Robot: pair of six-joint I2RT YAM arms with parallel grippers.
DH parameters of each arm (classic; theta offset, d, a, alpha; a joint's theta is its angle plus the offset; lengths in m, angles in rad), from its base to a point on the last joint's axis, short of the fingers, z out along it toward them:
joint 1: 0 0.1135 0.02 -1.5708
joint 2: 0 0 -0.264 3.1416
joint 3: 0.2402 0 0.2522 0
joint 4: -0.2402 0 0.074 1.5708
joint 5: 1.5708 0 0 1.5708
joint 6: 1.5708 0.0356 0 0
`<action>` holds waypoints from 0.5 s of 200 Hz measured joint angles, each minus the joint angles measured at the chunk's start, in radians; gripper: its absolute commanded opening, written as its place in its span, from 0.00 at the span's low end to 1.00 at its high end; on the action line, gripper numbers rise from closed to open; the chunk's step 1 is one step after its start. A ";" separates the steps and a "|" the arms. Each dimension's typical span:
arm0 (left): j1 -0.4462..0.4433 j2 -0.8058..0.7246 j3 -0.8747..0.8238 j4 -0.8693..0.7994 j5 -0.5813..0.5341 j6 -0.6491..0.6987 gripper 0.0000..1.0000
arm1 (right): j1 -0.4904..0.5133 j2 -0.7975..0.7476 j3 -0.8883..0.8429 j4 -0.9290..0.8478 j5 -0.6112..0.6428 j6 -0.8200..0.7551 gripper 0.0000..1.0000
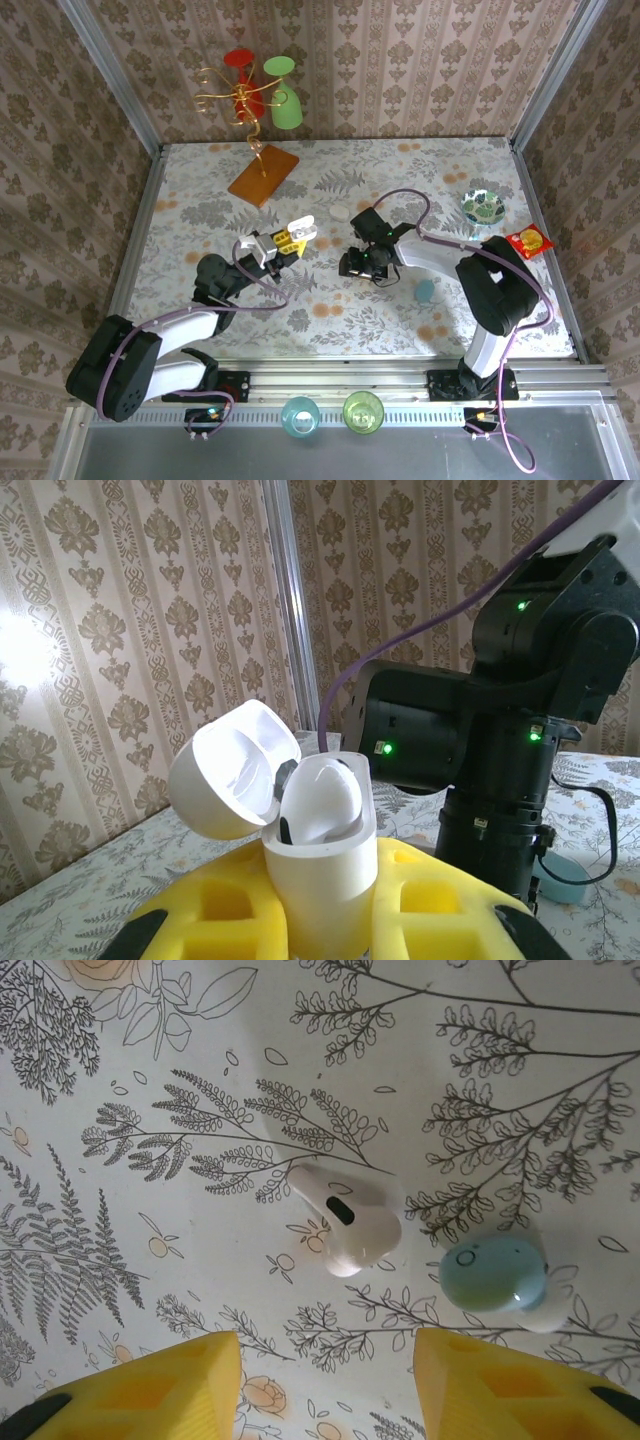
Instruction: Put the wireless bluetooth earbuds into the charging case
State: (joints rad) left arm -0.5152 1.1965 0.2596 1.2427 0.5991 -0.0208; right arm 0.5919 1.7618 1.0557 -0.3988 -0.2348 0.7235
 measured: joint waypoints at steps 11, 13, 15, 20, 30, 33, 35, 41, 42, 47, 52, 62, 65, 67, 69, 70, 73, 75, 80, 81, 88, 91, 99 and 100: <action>0.000 0.002 0.000 0.000 0.000 0.000 0.00 | 0.000 0.016 0.015 0.004 -0.004 0.006 0.48; 0.000 0.002 0.000 0.000 0.000 0.000 0.00 | 0.000 0.019 0.018 0.005 -0.005 0.006 0.47; 0.000 0.003 0.000 0.000 0.000 0.000 0.00 | 0.000 0.021 0.021 0.006 -0.005 0.007 0.47; 0.000 0.003 0.000 0.000 0.000 0.000 0.00 | 0.000 0.030 0.030 0.007 -0.006 0.008 0.46; 0.000 0.005 0.000 0.000 0.000 0.000 0.00 | 0.000 0.044 0.044 0.011 -0.007 0.010 0.45; 0.000 0.006 0.000 0.000 0.000 0.000 0.00 | 0.000 0.048 0.048 0.013 -0.007 0.011 0.45; 0.000 0.006 0.000 0.000 0.000 0.000 0.00 | 0.000 0.051 0.050 0.014 -0.007 0.011 0.45; 0.000 0.006 -0.001 0.000 0.000 0.000 0.00 | 0.000 0.059 0.058 0.015 -0.006 0.010 0.45; 0.000 0.006 -0.001 0.000 0.000 0.000 0.00 | 0.000 0.061 0.060 0.015 -0.007 0.011 0.44; 0.000 0.006 -0.002 0.000 0.000 0.000 0.00 | 0.000 0.069 0.068 0.015 -0.006 0.010 0.44; 0.000 0.006 -0.002 0.000 0.000 0.000 0.00 | 0.000 0.076 0.075 0.015 -0.006 0.010 0.44; 0.000 0.006 -0.004 0.000 0.000 0.001 0.00 | 0.000 0.093 0.091 0.015 -0.006 0.010 0.44; 0.000 0.006 -0.005 0.000 0.000 0.001 0.00 | 0.000 0.099 0.096 0.015 -0.006 0.009 0.44; 0.000 0.006 -0.005 0.000 0.000 0.002 0.00 | 0.000 0.102 0.099 0.015 -0.006 0.009 0.44; 0.000 0.006 -0.006 0.000 0.000 0.002 0.00 | 0.000 0.106 0.102 0.015 -0.006 0.008 0.44; 0.000 0.006 -0.006 0.000 0.000 0.003 0.00 | 0.000 0.107 0.103 0.015 -0.006 0.008 0.44; 0.000 0.006 -0.007 0.000 0.000 0.003 0.00 | 0.000 0.111 0.107 0.014 -0.006 0.006 0.44; 0.000 0.006 -0.007 0.000 0.000 0.003 0.00 | 0.000 0.114 0.110 0.014 -0.006 0.006 0.44; 0.000 0.006 -0.009 0.000 0.000 0.004 0.00 | 0.000 0.120 0.116 0.014 -0.005 0.004 0.44; 0.001 0.006 -0.010 0.000 0.000 0.004 0.00 | 0.000 0.122 0.117 0.013 -0.005 0.003 0.44; 0.001 0.006 -0.012 0.000 0.000 0.006 0.00 | 0.000 0.129 0.127 0.009 -0.004 -0.002 0.44; 0.001 0.006 -0.013 0.000 0.000 0.007 0.00 | 0.000 0.132 0.131 0.007 -0.003 -0.005 0.44; 0.001 0.006 -0.016 0.000 0.000 0.007 0.00 | -0.001 0.141 0.147 0.001 0.000 -0.013 0.43; 0.001 0.006 -0.016 0.000 0.000 0.007 0.00 | -0.002 0.143 0.151 -0.001 0.002 -0.014 0.42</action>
State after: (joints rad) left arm -0.5144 1.2022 0.2432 1.2427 0.5987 -0.0135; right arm 0.5900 1.9049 1.2064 -0.4000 -0.2333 0.7094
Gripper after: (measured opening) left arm 0.147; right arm 0.438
